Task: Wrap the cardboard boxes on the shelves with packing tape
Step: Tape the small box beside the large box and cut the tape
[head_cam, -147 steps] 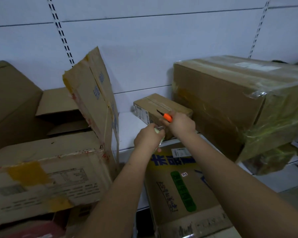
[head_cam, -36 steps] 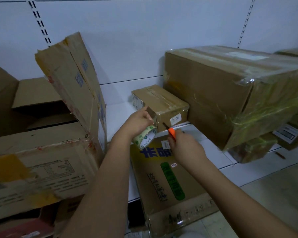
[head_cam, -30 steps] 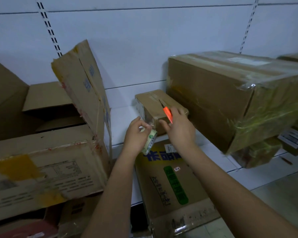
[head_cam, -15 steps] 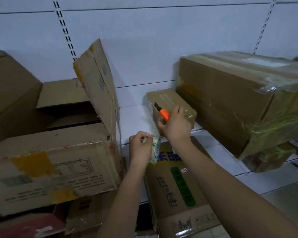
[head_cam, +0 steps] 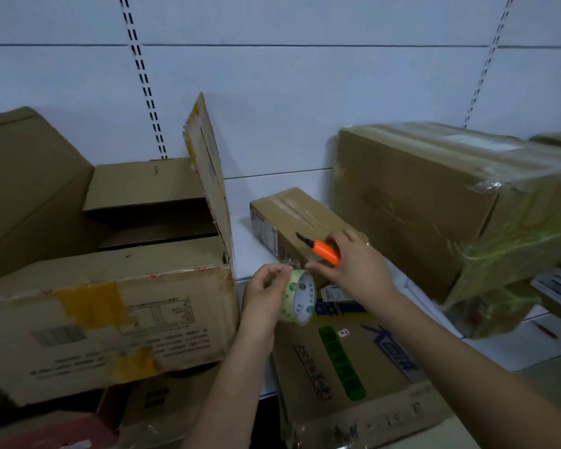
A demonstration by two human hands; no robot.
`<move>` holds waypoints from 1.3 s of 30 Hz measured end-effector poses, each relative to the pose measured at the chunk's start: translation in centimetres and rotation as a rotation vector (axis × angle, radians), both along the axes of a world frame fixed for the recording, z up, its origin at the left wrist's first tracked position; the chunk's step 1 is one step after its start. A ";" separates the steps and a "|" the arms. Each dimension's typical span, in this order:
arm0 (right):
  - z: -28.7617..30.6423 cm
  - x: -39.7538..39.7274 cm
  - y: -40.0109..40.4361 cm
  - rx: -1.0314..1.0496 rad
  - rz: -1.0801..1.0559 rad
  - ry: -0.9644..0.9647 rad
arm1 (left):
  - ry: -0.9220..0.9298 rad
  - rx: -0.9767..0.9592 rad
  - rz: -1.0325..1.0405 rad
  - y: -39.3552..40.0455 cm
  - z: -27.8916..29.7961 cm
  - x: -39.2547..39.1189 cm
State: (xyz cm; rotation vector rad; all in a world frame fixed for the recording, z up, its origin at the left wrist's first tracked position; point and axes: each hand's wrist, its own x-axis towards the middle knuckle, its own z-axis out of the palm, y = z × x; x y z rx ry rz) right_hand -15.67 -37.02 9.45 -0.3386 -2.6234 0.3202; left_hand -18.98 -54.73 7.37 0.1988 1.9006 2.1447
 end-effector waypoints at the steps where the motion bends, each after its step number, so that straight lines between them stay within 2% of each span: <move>1: 0.3 0.2 -0.1 -0.047 0.008 0.016 | -0.008 0.012 0.007 -0.1 0.2 0.2; 4: 1.1 0.1 1.3 -0.222 -0.150 0.102 | -0.046 0.020 -0.008 -0.3 0.7 0.7; 7: 1.3 -0.3 3.2 -0.444 -0.319 0.010 | -0.088 0.054 -0.032 -0.4 1.1 1.3; 10: 0.8 -0.8 3.5 -1.071 -0.300 -0.029 | -0.092 0.065 -0.069 -0.5 1.2 1.3; 11: 0.5 -0.7 3.4 -1.206 -0.274 -0.018 | -0.084 0.062 -0.093 -0.5 1.3 1.4; 17: -1.6 0.4 1.3 -1.381 -0.145 0.069 | -0.052 0.056 -0.119 0.2 1.5 2.5; 21: -2.9 1.7 0.1 -1.370 -0.167 0.111 | -0.055 0.109 -0.130 -0.4 1.1 2.2; 24: -2.5 2.2 -0.2 -1.347 -0.129 0.239 | -0.065 0.119 -0.152 -0.7 0.9 2.5; 26: -1.0 2.2 0.1 -1.196 -0.104 0.350 | -0.060 0.112 -0.184 -0.7 1.0 2.7; 30: 5.3 2.0 1.7 -0.913 -0.151 0.426 | 0.015 0.064 -0.247 -1.1 2.1 3.2; 33: 10.8 2.2 2.7 -0.678 -0.162 0.336 | 0.160 0.008 -0.216 -1.6 3.0 2.9; 36: 15.6 2.3 3.1 -0.630 -0.104 0.253 | 0.244 -0.020 -0.174 -1.7 3.6 2.5; 39: 18.9 2.6 2.9 -0.475 -0.071 0.114 | 0.288 -0.029 -0.173 -1.6 4.3 2.4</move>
